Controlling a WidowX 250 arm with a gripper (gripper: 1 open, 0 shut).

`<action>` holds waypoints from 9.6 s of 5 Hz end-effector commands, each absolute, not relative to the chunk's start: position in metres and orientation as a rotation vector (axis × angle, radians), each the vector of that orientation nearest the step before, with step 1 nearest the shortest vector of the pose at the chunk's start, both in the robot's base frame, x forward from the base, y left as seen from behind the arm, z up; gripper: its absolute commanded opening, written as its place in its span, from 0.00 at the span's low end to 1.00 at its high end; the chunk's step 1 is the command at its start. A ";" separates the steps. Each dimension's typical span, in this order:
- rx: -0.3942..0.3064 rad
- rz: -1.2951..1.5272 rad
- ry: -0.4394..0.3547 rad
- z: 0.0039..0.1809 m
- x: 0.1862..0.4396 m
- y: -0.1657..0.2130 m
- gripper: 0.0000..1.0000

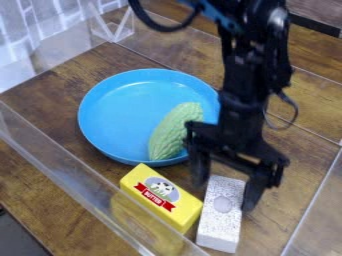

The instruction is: Put the white object in the blue tray

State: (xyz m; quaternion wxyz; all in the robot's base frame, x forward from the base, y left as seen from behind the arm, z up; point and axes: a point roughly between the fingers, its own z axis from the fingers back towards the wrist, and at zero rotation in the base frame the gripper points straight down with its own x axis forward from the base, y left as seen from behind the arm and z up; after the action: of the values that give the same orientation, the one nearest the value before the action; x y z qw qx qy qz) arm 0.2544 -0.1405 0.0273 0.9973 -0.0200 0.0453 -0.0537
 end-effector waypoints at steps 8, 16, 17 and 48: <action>-0.096 -0.186 0.055 0.025 0.259 -0.158 0.00; -0.131 -0.245 -0.028 0.025 0.262 -0.164 0.00; -0.135 -0.247 -0.035 0.025 0.261 -0.165 0.00; -0.094 -0.214 -0.164 0.079 0.265 -0.112 0.00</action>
State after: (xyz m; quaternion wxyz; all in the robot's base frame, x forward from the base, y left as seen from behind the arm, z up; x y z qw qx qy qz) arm 0.2598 -0.1120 0.0652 0.9919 -0.0415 -0.0557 -0.1062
